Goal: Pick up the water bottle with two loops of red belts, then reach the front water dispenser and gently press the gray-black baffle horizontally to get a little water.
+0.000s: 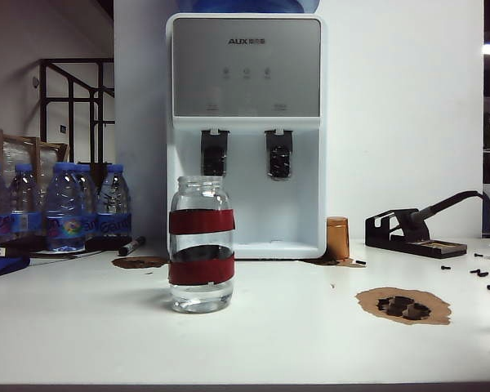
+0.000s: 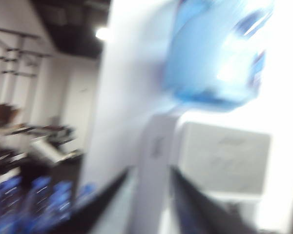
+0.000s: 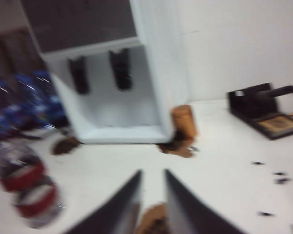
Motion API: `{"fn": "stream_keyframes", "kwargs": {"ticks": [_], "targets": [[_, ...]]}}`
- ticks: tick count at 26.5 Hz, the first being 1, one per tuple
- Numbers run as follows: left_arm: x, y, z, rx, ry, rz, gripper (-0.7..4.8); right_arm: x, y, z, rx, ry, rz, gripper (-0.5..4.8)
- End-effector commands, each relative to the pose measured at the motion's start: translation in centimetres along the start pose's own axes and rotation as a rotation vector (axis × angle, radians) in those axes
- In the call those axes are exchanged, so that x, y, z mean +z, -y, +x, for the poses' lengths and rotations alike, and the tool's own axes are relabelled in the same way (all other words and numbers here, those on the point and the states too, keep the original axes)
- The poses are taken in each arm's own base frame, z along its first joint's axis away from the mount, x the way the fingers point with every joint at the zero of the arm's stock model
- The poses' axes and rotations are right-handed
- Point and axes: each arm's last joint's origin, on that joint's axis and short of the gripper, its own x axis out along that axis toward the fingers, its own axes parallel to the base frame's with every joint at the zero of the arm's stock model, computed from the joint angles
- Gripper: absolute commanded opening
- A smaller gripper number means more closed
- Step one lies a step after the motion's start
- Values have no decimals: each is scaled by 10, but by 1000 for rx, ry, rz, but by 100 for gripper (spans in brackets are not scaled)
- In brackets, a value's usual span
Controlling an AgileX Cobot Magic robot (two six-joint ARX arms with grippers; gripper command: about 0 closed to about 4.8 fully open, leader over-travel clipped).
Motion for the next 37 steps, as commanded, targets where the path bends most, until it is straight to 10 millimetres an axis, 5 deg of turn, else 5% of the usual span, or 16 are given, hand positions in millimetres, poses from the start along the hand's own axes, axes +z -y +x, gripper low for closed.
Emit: {"fn": "stream_keyframes", "kwargs": {"ticks": [1, 4, 5, 9, 12, 15, 22, 31, 37], "targets": [[21, 7, 6, -78, 19, -26, 218, 46, -14, -10, 182, 281, 41, 164], [35, 8, 21, -98, 21, -24, 224, 112, -29, -36, 194, 431, -84, 173], [37, 8, 31, -147, 1, -25, 257, 136, -36, -43, 220, 387, -162, 232], [31, 4, 60, -239, -48, -30, 425, 173, -47, -37, 335, 176, -226, 295], [16, -2, 81, -278, -103, -44, 447, 187, -53, -21, 513, 16, -196, 360], [-5, -9, 100, -319, -163, -61, 447, 192, -55, -2, 634, -69, -166, 361], [-75, -24, 134, -495, -317, -122, 473, 177, -53, 26, 782, -251, -78, 476], [-161, -20, 134, -792, -494, -122, 479, 161, -47, 39, 732, -348, -155, 475], [-180, -18, 129, -853, -521, -88, 479, 160, -47, 39, 729, -343, -192, 475]]}}
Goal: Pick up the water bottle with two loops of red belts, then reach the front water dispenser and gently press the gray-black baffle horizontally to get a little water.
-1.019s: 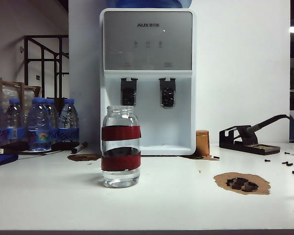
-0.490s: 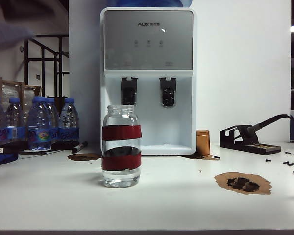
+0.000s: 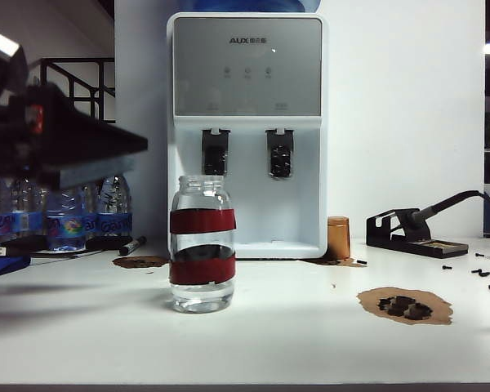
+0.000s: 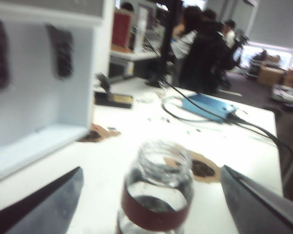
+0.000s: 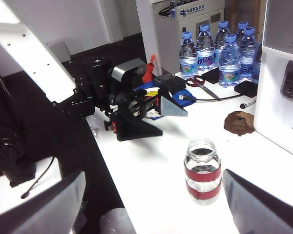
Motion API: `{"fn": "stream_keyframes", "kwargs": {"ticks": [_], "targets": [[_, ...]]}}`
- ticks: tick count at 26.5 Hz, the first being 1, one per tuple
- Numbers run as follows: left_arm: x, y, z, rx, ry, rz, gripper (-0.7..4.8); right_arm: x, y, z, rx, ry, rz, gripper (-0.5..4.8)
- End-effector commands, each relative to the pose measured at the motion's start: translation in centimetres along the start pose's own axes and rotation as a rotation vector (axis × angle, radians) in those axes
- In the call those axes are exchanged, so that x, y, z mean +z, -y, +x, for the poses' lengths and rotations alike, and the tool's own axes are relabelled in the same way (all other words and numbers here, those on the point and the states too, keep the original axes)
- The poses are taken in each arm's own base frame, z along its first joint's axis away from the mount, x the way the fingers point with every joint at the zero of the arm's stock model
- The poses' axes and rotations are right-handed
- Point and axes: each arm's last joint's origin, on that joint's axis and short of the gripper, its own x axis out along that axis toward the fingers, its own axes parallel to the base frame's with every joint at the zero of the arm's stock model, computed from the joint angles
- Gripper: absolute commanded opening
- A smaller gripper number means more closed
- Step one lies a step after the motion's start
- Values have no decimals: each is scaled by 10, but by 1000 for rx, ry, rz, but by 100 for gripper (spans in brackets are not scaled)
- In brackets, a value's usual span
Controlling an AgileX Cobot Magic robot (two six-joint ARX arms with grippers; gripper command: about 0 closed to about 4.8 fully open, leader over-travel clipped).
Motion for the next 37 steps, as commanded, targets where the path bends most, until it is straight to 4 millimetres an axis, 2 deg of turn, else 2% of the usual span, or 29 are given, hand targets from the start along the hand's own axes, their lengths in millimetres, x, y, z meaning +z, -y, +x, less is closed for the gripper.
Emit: {"fn": "stream_keyframes", "kwargs": {"ticks": [1, 10, 19, 23, 30, 37], "targets": [[-6, -1, 3, -21, -5, 73, 479, 2, -1, 0, 0, 5, -26, 475], [-28, -2, 9, -60, -54, 120, 479, -1, -1, 0, 8, -12, -8, 475], [-45, 4, 29, -77, -88, 196, 479, -2, -1, 0, 10, -22, 3, 475], [-45, -3, 41, -8, -93, 207, 479, -2, -2, 0, 11, -25, 7, 475], [-53, -19, 56, 11, -110, 193, 479, -2, -2, -1, 11, -24, 9, 475], [-68, -24, 59, -2, -140, 156, 479, -2, -2, -1, 11, -24, 9, 475]]}}
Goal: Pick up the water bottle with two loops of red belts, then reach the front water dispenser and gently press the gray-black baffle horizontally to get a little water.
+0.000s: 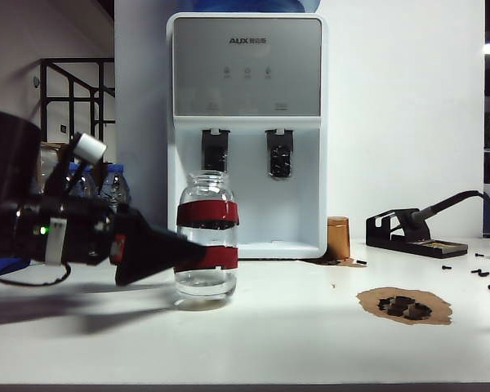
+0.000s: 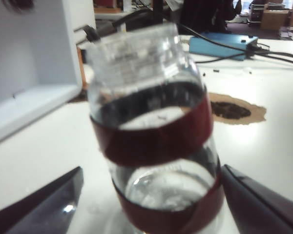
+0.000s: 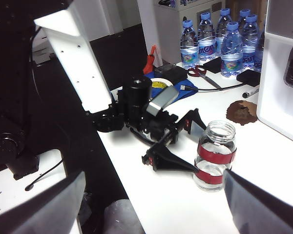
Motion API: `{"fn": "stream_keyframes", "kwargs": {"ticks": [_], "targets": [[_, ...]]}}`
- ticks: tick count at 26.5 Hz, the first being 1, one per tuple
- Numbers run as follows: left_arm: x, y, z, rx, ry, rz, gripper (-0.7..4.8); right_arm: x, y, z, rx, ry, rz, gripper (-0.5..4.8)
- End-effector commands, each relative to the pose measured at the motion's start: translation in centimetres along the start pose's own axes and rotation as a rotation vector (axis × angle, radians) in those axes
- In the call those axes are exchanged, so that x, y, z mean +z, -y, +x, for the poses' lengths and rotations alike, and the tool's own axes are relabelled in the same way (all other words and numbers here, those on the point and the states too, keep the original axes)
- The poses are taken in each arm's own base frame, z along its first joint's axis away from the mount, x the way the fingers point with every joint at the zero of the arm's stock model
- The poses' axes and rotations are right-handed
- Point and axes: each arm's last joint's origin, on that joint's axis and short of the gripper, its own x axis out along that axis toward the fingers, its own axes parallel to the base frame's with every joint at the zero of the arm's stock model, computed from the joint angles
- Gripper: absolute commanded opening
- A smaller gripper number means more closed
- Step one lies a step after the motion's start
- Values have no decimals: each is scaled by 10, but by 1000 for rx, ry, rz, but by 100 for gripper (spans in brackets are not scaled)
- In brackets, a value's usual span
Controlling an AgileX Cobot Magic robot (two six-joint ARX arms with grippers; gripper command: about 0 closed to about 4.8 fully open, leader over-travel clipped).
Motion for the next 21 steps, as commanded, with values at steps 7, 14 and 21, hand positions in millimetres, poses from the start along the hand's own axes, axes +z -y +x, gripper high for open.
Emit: {"fn": "stream_keyframes", "kwargs": {"ticks": [7, 14, 21], "targets": [[-3, 11, 11, -73, -5, -3, 479, 2, -1, 0, 5, 8, -11, 475], [-1, 23, 22, -111, -7, 7, 479, 2, -1, 0, 4, 8, -11, 475], [1, 28, 28, -73, -13, 18, 479, 2, -1, 0, 5, 6, -2, 475]]}}
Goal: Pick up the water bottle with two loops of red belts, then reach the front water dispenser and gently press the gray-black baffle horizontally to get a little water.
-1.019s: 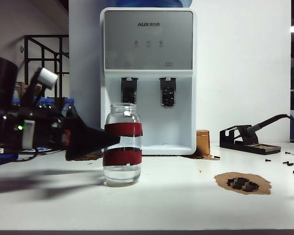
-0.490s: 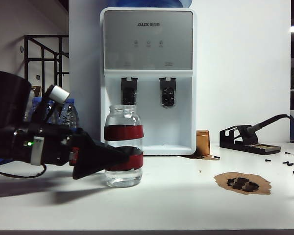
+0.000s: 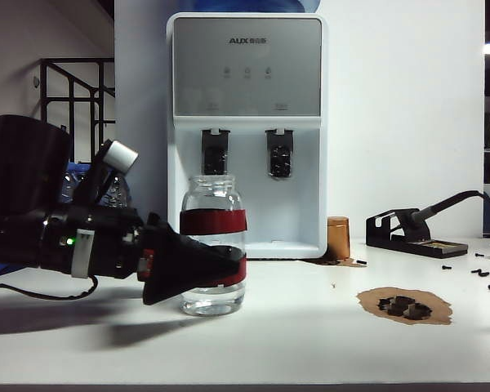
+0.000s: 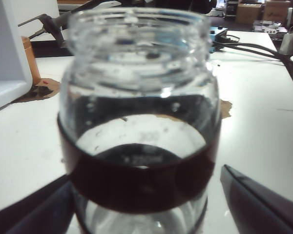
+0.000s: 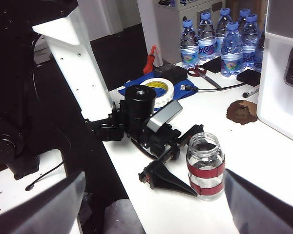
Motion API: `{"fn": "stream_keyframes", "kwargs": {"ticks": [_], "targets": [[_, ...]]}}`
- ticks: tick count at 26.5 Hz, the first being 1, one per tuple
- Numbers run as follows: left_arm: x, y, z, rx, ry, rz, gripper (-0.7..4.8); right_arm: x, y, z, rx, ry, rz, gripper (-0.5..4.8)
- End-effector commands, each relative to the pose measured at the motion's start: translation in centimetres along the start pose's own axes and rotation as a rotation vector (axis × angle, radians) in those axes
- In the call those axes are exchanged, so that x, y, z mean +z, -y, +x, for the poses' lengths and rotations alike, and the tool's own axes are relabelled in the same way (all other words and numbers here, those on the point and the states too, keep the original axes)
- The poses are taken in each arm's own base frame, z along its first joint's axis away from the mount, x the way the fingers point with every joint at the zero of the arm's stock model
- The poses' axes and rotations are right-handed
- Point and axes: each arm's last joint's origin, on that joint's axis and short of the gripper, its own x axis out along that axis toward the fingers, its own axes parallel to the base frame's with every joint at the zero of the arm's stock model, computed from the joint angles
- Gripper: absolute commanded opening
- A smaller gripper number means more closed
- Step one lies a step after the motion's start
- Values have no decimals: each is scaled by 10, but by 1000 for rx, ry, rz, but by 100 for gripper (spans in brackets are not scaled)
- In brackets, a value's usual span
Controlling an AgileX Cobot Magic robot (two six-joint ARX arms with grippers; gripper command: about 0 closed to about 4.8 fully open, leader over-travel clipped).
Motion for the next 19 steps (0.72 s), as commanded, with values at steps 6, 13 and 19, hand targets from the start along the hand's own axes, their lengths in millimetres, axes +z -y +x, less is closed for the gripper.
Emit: {"fn": "stream_keyframes", "kwargs": {"ticks": [6, 13, 19], "targets": [[2, 1, 5, 91, -10, 19, 220, 1, -1, 0, 5, -3, 8, 475], [13, -9, 2, 374, 39, 91, -5, 1, -1, 0, -2, -4, 8, 475], [28, -28, 14, 550, 62, 75, -5, 4, 0, 0, -26, 23, -17, 475]]}}
